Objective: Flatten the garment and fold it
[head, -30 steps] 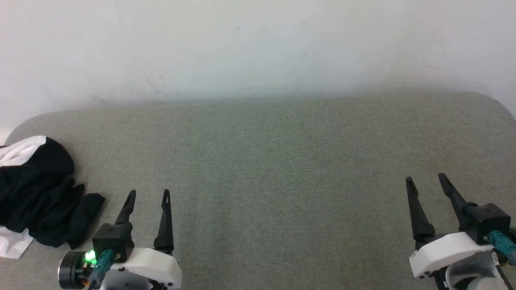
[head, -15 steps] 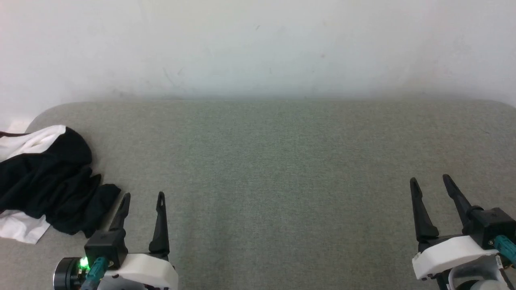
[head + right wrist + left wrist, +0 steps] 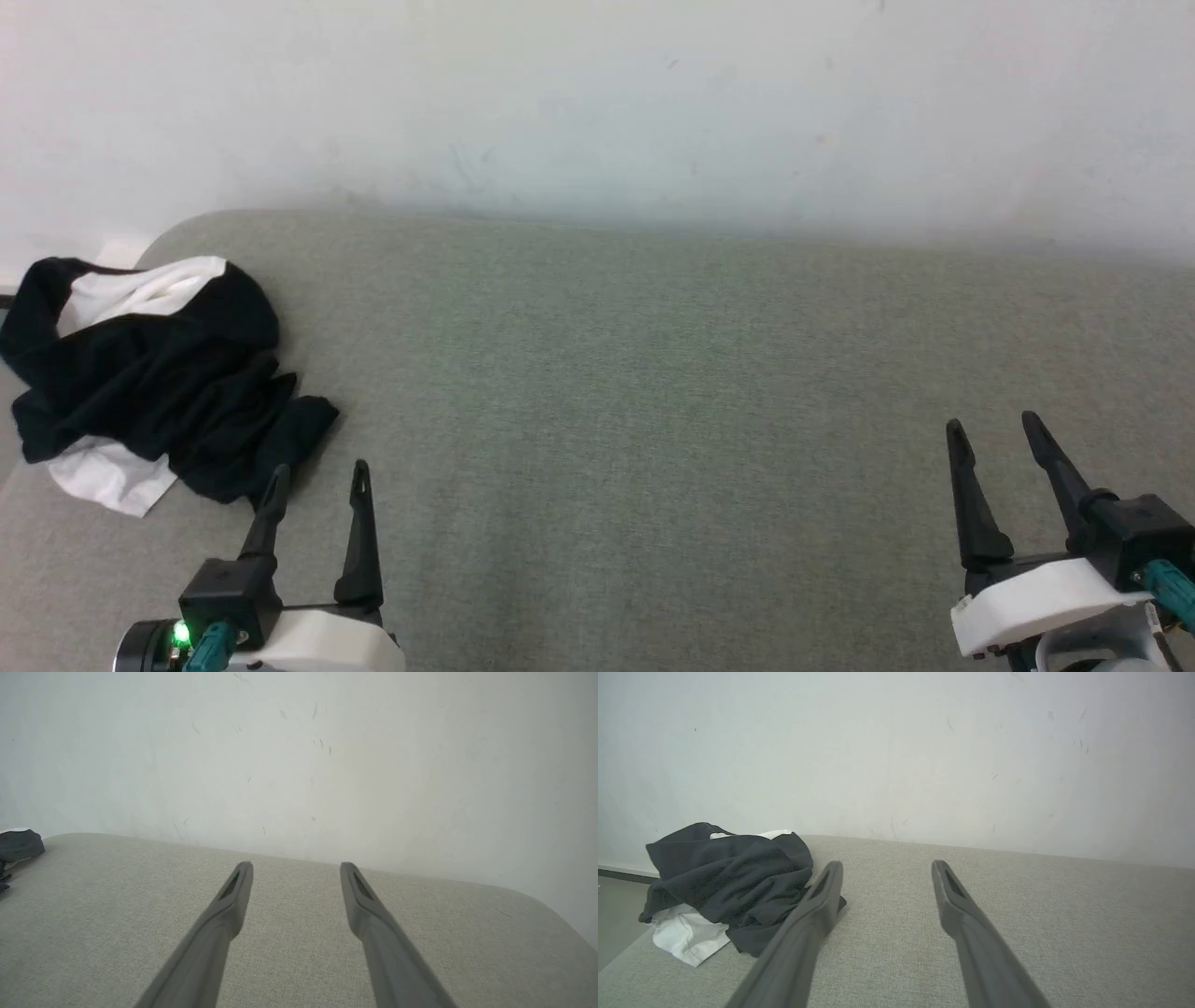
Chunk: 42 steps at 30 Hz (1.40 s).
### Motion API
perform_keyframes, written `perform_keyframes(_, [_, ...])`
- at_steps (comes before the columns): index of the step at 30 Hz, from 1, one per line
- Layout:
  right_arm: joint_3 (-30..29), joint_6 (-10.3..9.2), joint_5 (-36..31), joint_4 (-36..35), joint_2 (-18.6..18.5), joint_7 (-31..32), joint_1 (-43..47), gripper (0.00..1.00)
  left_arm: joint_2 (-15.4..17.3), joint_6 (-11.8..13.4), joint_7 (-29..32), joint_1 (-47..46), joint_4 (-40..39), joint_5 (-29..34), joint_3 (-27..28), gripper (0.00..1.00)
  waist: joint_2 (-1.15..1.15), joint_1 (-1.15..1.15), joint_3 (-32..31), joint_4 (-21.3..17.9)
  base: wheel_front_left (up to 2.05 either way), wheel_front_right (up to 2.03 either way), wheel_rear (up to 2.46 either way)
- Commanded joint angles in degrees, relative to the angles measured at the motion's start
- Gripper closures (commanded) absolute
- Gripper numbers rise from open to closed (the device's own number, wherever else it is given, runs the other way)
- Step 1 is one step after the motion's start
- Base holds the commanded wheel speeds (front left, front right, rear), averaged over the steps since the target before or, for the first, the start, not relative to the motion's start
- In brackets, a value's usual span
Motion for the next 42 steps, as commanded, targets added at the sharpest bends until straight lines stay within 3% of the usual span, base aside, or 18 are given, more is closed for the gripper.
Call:
perform_keyframes(1, [0.0,-0.03,0.5,0.0,0.1,-0.6,0.3,0.00,0.1,0.5,-0.5,0.7,-0.4,-0.7,0.4,0.00,0.00,0.00,0.1,1.0,0.00,0.00,0.00])
perform_keyframes(21, [0.6,-0.04,1.3,0.9,0.1,-3.0,0.6,0.00,0.4,0.9,-2.9,3.5,-1.2,-2.6,0.9,0.00,0.00,0.00,-0.3,10.4,0.00,0.00,0.00])
perform_keyframes(42, [1.0,-0.06,2.3,2.0,0.2,-5.5,1.8,0.00,1.1,1.5,-4.9,6.2,-2.3,-5.2,1.4,0.00,0.00,0.00,-1.3,17.7,0.00,0.00,0.00])
